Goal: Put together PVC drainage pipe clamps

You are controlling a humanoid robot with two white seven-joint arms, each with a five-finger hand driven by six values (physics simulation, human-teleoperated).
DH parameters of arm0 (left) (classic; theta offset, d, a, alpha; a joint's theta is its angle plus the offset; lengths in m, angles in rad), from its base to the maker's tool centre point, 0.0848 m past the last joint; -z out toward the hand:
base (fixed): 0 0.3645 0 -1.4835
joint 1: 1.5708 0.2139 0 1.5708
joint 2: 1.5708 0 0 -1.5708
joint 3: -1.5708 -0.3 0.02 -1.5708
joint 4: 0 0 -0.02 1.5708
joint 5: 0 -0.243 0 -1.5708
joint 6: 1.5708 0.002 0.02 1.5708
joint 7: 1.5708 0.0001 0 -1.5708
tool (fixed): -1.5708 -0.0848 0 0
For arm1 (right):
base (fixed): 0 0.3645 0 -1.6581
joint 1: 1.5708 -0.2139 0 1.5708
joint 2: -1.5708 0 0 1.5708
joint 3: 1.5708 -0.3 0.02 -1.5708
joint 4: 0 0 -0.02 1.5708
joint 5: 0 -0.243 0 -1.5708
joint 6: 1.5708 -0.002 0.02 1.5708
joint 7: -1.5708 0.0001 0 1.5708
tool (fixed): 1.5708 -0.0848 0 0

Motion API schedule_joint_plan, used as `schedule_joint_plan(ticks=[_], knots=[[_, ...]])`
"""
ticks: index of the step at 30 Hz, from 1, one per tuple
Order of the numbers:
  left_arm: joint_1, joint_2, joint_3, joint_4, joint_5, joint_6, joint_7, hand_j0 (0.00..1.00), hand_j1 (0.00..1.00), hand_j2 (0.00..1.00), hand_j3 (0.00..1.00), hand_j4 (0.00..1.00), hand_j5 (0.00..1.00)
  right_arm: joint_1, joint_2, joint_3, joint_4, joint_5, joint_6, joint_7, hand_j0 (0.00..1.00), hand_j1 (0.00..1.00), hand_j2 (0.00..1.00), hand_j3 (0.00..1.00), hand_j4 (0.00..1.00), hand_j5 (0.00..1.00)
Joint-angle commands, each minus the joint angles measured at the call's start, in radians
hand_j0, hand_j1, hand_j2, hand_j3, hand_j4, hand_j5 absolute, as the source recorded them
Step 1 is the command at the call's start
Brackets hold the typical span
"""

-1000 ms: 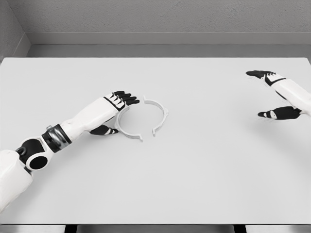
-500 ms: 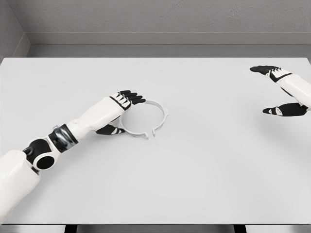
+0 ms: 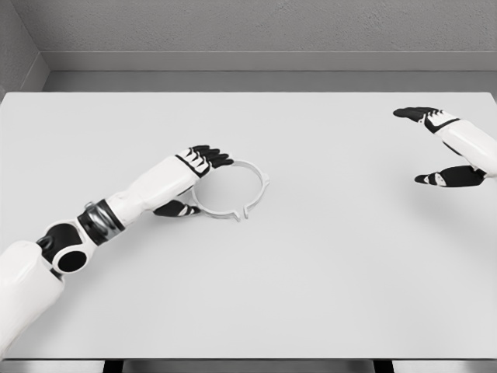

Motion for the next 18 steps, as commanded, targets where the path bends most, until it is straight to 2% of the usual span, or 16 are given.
schedule_joint_plan(ticks=[1,11,18], knots=[[-0.002,0.008,0.002,-0.003,0.007,-0.004,0.001,1.00,1.00,1.00,1.00,1.00,1.00,0.000,-0.001,0.001,0.001,-0.008,0.003,-0.001,1.00,1.00,1.00,1.00,1.00,1.00],[0.002,0.012,0.019,0.008,0.004,0.005,0.001,1.00,1.00,1.00,1.00,1.00,1.00,0.000,-0.001,0.001,0.007,-0.008,0.003,-0.001,1.00,1.00,1.00,1.00,1.00,1.00],[-0.009,0.011,0.019,0.051,0.004,0.005,0.001,1.00,1.00,1.00,1.00,1.00,1.00,0.000,-0.001,-0.001,0.007,-0.008,0.003,0.001,1.00,1.00,1.00,1.00,1.00,1.00]])
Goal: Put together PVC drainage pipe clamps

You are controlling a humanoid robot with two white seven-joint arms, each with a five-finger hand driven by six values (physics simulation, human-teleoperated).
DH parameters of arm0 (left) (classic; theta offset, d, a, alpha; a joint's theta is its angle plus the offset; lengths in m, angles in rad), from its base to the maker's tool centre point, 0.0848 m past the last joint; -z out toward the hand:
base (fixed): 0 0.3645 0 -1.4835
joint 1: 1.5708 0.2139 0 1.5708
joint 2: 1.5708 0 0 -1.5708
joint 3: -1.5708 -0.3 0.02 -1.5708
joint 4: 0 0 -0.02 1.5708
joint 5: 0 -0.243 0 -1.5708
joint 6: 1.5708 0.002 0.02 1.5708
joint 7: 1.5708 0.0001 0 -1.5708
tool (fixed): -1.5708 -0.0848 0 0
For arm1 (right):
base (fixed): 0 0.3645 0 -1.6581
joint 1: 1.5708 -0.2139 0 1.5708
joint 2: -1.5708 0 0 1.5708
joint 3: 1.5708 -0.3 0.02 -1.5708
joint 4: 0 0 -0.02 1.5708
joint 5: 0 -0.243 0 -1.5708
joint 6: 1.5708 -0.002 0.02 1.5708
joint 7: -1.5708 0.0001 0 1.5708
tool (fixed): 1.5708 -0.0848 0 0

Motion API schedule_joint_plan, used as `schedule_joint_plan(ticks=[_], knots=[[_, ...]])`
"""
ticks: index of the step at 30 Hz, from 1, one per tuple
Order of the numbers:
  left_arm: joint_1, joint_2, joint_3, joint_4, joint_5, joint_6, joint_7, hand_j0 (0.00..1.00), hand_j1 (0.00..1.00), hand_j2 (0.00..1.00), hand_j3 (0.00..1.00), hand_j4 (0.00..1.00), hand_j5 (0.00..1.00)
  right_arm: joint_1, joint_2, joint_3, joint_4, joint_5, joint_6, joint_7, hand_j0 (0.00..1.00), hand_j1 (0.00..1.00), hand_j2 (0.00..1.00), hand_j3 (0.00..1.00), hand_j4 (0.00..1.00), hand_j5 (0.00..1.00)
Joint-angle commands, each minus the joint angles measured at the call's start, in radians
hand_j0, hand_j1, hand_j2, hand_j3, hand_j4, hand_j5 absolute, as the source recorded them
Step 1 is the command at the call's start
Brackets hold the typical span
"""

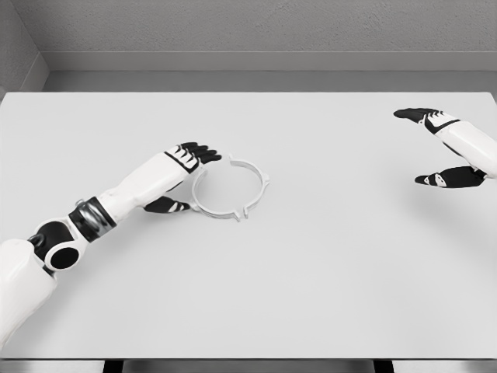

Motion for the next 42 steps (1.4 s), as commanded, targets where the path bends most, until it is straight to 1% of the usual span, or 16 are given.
schedule_joint_plan(ticks=[1,12,42], knots=[[0.000,0.000,0.001,0.009,0.006,0.000,0.001,1.00,1.00,1.00,1.00,1.00,1.00,0.000,-0.001,0.000,0.000,-0.009,0.003,-0.001,1.00,1.00,1.00,1.00,1.00,1.00],[0.000,-0.012,-0.004,0.018,0.003,0.000,-0.001,1.00,1.00,1.00,1.00,1.00,1.00,0.000,-0.001,0.000,-0.002,-0.009,0.003,-0.001,1.00,1.00,1.00,1.00,1.00,1.00],[-0.003,-0.083,-0.002,0.015,0.004,0.002,0.001,1.00,1.00,1.00,1.00,1.00,1.00,0.000,-0.002,-0.002,0.000,-0.009,0.003,-0.001,1.00,1.00,1.00,1.00,1.00,1.00]])
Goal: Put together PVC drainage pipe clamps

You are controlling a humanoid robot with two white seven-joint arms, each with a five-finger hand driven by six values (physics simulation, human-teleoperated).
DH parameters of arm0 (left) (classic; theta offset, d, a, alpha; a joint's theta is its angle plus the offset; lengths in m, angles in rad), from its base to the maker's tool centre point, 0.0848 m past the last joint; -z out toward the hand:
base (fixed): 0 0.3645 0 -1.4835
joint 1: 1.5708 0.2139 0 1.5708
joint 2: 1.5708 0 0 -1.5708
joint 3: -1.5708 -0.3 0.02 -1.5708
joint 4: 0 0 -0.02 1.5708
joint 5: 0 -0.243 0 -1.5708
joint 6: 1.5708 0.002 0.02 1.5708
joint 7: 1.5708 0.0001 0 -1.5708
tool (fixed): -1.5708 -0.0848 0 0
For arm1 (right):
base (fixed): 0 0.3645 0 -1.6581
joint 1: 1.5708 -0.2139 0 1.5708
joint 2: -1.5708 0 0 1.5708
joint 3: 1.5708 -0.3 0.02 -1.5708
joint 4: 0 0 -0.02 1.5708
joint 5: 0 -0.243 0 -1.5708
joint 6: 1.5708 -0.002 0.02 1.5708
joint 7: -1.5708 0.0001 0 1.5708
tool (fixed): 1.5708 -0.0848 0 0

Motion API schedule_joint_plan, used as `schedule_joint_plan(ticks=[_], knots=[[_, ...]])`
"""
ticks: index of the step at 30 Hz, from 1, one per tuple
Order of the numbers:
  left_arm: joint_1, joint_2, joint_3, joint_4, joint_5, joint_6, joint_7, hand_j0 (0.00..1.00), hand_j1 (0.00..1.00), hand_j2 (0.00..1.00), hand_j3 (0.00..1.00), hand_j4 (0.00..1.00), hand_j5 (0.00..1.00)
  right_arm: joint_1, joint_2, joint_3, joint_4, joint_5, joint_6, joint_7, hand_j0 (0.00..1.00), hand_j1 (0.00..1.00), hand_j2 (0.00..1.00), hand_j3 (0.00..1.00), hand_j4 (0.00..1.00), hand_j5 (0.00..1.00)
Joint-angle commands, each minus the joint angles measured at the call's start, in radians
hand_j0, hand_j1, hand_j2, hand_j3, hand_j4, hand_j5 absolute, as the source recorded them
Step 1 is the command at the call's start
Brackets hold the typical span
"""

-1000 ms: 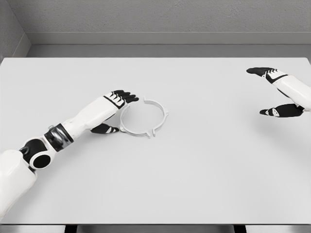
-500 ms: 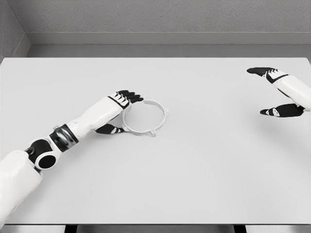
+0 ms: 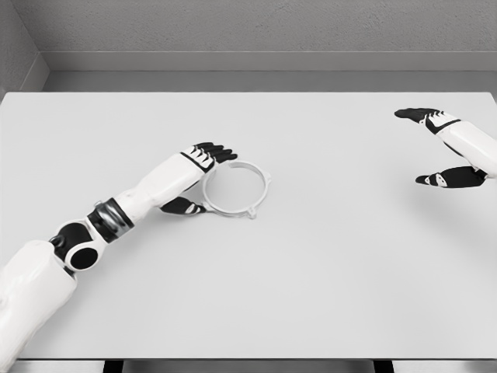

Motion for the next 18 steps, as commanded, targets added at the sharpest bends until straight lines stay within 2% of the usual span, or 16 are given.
schedule_joint_plan(ticks=[1,18], knots=[[0.000,-0.011,0.001,-0.001,0.006,0.000,0.000,1.00,1.00,1.00,1.00,1.00,1.00,0.000,-0.001,0.000,-0.002,-0.008,0.003,-0.001,1.00,1.00,1.00,1.00,1.00,1.00],[-0.002,-0.040,0.007,0.002,0.005,0.000,0.001,1.00,1.00,1.00,1.00,1.00,1.00,0.000,-0.001,0.000,-0.006,-0.008,0.003,-0.001,1.00,1.00,1.00,1.00,1.00,1.00]])
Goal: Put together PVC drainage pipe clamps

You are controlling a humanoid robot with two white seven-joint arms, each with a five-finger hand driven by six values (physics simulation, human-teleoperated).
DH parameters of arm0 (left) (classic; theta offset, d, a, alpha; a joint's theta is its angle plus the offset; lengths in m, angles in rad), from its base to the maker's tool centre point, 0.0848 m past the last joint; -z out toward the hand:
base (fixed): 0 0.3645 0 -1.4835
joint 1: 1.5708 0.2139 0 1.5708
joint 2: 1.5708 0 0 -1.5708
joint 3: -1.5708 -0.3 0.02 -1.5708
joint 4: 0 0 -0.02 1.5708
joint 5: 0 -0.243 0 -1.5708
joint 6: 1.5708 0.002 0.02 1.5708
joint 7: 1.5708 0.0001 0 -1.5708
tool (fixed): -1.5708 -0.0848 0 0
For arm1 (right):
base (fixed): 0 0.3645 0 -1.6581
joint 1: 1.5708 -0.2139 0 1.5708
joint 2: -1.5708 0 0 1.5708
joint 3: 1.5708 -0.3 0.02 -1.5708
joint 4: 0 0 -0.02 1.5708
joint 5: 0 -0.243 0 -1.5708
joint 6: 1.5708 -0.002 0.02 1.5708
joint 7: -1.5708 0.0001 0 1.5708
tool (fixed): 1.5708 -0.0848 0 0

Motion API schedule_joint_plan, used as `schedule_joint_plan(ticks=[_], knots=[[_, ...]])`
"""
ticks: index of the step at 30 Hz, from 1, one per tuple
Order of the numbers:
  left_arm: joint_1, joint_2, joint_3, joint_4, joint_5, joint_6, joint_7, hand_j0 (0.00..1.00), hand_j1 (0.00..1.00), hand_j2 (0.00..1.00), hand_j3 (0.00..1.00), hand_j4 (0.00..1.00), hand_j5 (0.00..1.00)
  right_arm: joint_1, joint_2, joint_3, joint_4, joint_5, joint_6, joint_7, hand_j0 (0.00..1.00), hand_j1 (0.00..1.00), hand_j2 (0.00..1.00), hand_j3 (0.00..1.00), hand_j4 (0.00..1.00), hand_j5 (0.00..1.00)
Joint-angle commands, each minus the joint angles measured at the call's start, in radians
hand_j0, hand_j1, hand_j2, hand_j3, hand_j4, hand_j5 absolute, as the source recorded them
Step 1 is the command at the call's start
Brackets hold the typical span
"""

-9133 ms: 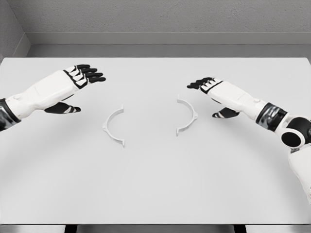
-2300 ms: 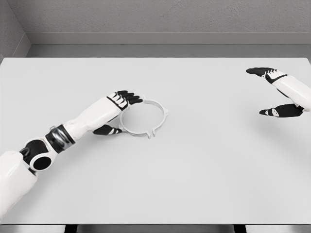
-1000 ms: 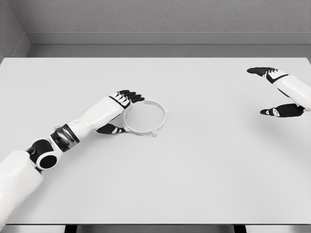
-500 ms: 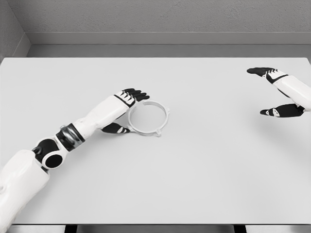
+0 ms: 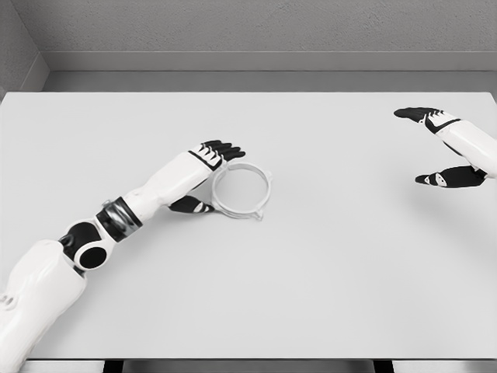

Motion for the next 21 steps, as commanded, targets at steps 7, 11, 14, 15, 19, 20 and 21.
schedule_joint_plan(ticks=[7,11,14,15,19,20,21], knots=[[0.000,-0.019,0.003,0.000,0.005,0.000,0.000,1.00,1.00,1.00,1.00,1.00,1.00,0.002,-0.001,0.000,-0.003,-0.009,0.003,-0.001,1.00,1.00,1.00,1.00,1.00,1.00],[-0.002,-0.022,0.006,0.000,0.005,0.000,0.000,1.00,1.00,1.00,1.00,1.00,1.00,0.002,-0.001,0.000,-0.003,-0.011,0.003,-0.001,1.00,1.00,1.00,1.00,1.00,1.00],[-0.002,-0.021,0.013,0.000,0.005,0.000,0.001,1.00,1.00,1.00,1.00,1.00,1.00,0.002,0.001,0.001,-0.003,-0.011,0.003,-0.001,1.00,1.00,1.00,1.00,1.00,1.00],[-0.002,-0.019,0.022,-0.002,0.008,-0.002,0.001,1.00,1.00,1.00,1.00,1.00,1.00,0.000,-0.001,0.001,-0.003,-0.011,0.003,-0.001,1.00,1.00,1.00,1.00,1.00,1.00],[0.000,0.008,0.075,0.000,0.008,-0.002,0.001,1.00,1.00,1.00,1.00,1.00,1.00,0.002,-0.001,0.001,-0.003,-0.011,0.003,-0.001,1.00,1.00,1.00,1.00,1.00,1.00],[-0.003,0.071,0.075,-0.002,0.009,-0.002,0.001,1.00,1.00,1.00,1.00,1.00,1.00,0.002,-0.001,0.001,-0.003,-0.011,0.003,-0.001,1.00,1.00,1.00,1.00,1.00,1.00],[0.000,0.099,0.088,-0.003,0.009,-0.005,0.001,1.00,1.00,1.00,1.00,1.00,1.00,0.002,-0.001,0.001,-0.003,-0.011,0.003,-0.001,1.00,1.00,1.00,1.00,1.00,1.00]])
